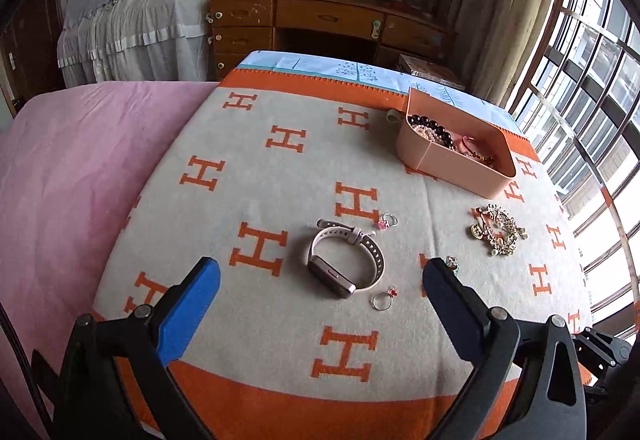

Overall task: Organize jewelry
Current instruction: 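Withdraw both tools from the tray and move the right tool to the pearl pin, then grasp the pearl pin with the right tool while the left tool reaches the pink watch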

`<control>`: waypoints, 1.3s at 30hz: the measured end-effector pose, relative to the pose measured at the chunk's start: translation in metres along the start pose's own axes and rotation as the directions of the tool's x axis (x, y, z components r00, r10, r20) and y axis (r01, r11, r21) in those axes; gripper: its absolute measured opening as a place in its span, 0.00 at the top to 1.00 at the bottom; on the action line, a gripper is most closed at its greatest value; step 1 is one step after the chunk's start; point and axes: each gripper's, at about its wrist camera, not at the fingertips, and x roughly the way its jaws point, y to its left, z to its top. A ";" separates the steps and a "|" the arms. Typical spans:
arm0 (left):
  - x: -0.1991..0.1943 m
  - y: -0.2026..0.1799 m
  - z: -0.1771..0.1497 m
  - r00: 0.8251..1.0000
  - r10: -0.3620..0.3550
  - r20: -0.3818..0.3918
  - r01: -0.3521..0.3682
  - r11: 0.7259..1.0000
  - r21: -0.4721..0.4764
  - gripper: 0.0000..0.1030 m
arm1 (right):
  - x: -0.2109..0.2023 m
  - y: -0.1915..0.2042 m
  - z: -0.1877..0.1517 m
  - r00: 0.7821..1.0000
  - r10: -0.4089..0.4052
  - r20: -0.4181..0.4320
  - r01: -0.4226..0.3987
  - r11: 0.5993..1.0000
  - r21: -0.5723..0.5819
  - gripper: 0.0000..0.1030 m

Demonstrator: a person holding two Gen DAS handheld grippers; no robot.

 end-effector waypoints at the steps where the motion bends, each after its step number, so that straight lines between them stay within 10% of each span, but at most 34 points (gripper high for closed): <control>1: 0.002 0.003 -0.002 1.000 -0.007 -0.005 0.007 1.000 -0.012 0.02 | 0.004 0.003 -0.001 1.000 0.011 -0.017 -0.011 1.000 -0.006 0.70; 22: 0.009 0.032 -0.009 0.998 -0.064 -0.016 0.062 0.994 -0.088 0.02 | 0.051 0.031 0.003 0.977 -0.167 -0.130 0.152 0.982 -0.116 0.74; 28: 0.014 0.023 -0.006 0.996 -0.079 -0.040 0.076 0.994 -0.073 0.02 | 0.050 0.027 0.004 0.981 -0.136 -0.137 0.123 0.988 -0.097 0.93; 39: 0.027 0.006 0.014 0.987 -0.123 -0.106 0.112 0.988 -0.102 0.02 | 0.042 -0.030 0.001 0.995 0.030 -0.092 -0.014 0.985 0.175 0.93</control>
